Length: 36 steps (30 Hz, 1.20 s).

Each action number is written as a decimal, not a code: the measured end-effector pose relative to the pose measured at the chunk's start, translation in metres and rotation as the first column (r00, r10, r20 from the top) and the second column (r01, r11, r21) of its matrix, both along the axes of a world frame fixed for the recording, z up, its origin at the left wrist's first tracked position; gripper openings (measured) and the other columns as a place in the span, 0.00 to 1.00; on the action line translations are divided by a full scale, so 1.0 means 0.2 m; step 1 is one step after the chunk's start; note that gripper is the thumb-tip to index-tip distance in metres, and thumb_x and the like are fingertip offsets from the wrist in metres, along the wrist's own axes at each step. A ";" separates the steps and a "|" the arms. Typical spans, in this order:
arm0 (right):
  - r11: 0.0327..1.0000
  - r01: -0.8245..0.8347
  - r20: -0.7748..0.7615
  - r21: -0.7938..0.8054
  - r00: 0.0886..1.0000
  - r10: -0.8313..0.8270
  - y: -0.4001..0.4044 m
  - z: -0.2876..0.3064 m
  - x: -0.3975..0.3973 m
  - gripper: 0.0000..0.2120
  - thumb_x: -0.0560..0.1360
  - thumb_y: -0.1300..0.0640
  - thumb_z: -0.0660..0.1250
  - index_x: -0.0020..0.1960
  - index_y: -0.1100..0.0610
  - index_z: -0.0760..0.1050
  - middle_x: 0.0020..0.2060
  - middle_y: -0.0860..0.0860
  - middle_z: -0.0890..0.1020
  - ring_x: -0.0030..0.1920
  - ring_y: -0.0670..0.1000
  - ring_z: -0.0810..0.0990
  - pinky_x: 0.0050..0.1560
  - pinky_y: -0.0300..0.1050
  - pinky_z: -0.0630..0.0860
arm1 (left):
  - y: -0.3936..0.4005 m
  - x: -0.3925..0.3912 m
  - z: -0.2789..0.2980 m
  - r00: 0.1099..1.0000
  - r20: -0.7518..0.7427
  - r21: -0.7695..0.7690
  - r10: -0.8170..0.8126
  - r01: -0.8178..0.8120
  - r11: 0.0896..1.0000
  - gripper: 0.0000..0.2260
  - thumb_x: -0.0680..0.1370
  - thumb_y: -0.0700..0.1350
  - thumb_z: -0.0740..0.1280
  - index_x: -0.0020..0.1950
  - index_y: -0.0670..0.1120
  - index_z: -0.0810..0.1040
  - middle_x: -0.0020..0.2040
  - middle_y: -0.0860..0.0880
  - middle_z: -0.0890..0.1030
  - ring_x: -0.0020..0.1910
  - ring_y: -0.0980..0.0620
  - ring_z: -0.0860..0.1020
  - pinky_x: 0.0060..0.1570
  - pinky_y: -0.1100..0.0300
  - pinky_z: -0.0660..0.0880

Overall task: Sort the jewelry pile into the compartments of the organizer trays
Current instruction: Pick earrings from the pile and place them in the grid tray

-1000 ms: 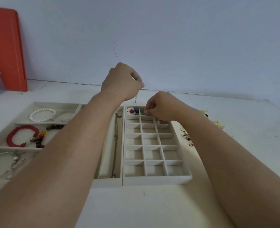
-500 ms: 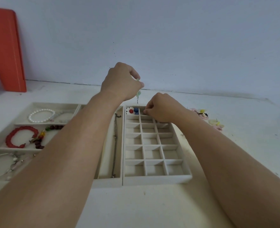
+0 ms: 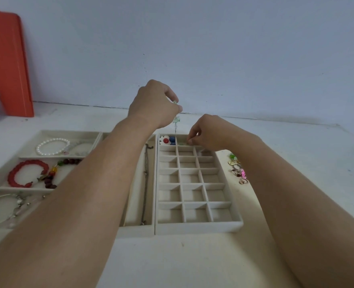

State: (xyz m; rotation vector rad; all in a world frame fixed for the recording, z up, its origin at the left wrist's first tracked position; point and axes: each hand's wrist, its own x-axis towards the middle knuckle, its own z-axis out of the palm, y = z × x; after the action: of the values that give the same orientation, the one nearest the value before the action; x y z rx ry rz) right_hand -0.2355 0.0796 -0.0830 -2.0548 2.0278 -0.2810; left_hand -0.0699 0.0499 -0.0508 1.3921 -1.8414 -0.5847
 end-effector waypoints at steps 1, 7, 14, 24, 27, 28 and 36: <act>1.000 0.006 -0.003 -0.002 1.000 -0.006 0.00 0.00 0.00 0.04 0.76 0.53 0.72 0.49 0.49 0.85 0.35 0.44 0.80 0.35 0.44 0.77 0.35 0.39 0.70 | 0.00 0.00 0.00 1.000 -0.002 0.000 0.002 -0.002 1.000 0.07 0.72 0.49 0.76 0.48 0.52 0.83 0.50 0.49 0.83 0.48 0.51 0.81 0.53 0.53 0.78; 0.999 0.019 -0.055 0.039 0.998 -0.017 0.00 -0.01 0.00 0.06 0.78 0.49 0.70 0.49 0.48 0.84 0.38 0.47 0.81 0.44 0.51 0.80 0.49 0.45 0.78 | 0.01 0.00 0.00 1.000 0.000 -0.002 -0.007 0.007 1.000 0.07 0.72 0.48 0.76 0.48 0.51 0.83 0.49 0.50 0.83 0.49 0.51 0.81 0.54 0.53 0.78; 1.000 0.000 -0.031 0.029 1.000 0.000 0.01 0.00 0.02 0.06 0.81 0.52 0.67 0.51 0.52 0.81 0.40 0.48 0.81 0.36 0.45 0.76 0.39 0.41 0.71 | 0.00 0.00 0.00 1.000 -0.005 -0.001 -0.001 0.001 1.000 0.06 0.72 0.48 0.76 0.47 0.52 0.83 0.49 0.50 0.83 0.49 0.51 0.81 0.53 0.54 0.78; 0.977 0.017 0.110 -0.212 0.994 0.006 0.01 0.04 -0.01 0.05 0.77 0.61 0.72 0.50 0.52 0.84 0.45 0.50 0.85 0.44 0.49 0.81 0.40 0.41 0.78 | 0.01 0.00 0.01 1.000 -0.016 -0.008 0.000 0.000 1.000 0.05 0.73 0.48 0.76 0.46 0.53 0.82 0.51 0.49 0.84 0.50 0.51 0.82 0.56 0.51 0.79; 0.980 0.044 0.152 -0.193 0.988 -0.015 0.01 0.06 0.00 0.05 0.78 0.57 0.70 0.47 0.52 0.85 0.41 0.49 0.86 0.40 0.54 0.85 0.34 0.38 0.75 | 0.01 0.00 0.01 1.000 -0.022 -0.006 -0.003 0.003 1.000 0.06 0.73 0.48 0.76 0.47 0.52 0.83 0.49 0.49 0.84 0.49 0.51 0.82 0.55 0.52 0.79; 0.982 0.041 0.144 -0.186 0.989 -0.014 0.02 0.06 0.01 0.05 0.78 0.57 0.70 0.47 0.52 0.85 0.41 0.49 0.86 0.39 0.55 0.85 0.34 0.39 0.76 | 0.01 0.00 0.01 1.000 -0.023 -0.004 -0.003 0.003 1.000 0.06 0.73 0.48 0.76 0.48 0.52 0.83 0.49 0.49 0.84 0.49 0.51 0.82 0.55 0.52 0.79; 0.989 0.029 0.114 -0.147 0.993 -0.012 0.02 0.03 0.01 0.07 0.74 0.61 0.73 0.45 0.50 0.86 0.40 0.48 0.86 0.44 0.50 0.84 0.48 0.44 0.82 | 0.01 0.00 0.01 1.000 -0.013 -0.015 -0.007 0.007 1.000 0.05 0.72 0.48 0.76 0.44 0.54 0.81 0.48 0.49 0.84 0.53 0.51 0.80 0.55 0.52 0.78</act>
State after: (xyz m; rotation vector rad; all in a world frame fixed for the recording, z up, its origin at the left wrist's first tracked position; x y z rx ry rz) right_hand -0.2329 0.0838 -0.0778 -2.0525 2.0157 -0.5546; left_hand -0.0708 0.0528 -0.0481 1.3701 -1.8374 -0.5807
